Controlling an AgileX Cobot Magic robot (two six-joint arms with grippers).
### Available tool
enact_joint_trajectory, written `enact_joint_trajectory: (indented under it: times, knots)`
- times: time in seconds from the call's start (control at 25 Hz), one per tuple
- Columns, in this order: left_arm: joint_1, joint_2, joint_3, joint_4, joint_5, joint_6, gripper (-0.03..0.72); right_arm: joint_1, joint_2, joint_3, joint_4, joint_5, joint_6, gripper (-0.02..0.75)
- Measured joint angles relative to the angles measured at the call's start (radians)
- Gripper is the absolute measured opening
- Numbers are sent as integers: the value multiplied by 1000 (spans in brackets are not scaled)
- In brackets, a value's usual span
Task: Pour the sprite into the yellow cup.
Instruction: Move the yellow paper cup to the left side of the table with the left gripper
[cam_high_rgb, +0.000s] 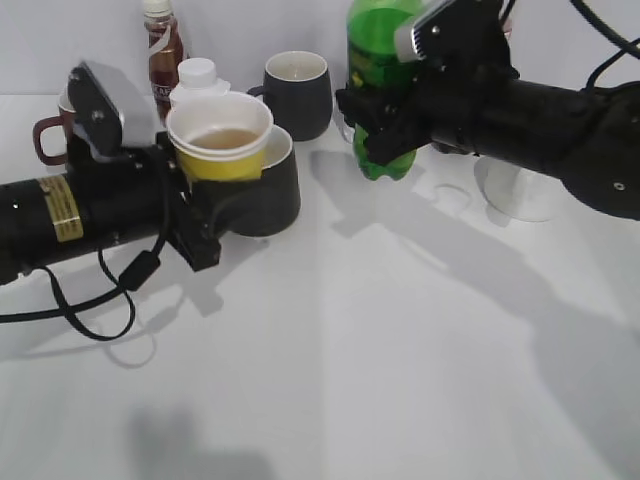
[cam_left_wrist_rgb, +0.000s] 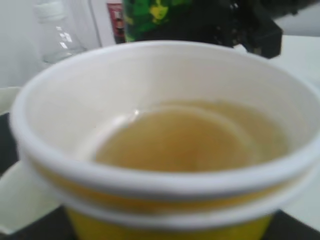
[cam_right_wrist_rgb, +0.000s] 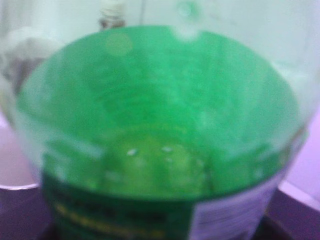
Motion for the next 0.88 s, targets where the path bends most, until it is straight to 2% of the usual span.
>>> enact_joint_trajectory:
  times: [0.28, 0.6, 0.88]
  knots:
    - [1, -4, 0, -124, 10, 0, 403, 0, 3, 0, 79, 11, 10, 449]
    - [4, -22, 0, -248, 82, 0, 403, 0, 3, 0, 95, 51, 11, 449]
    - [67, -45, 0, -270, 121, 0, 403, 0, 3, 0, 122, 67, 11, 448]
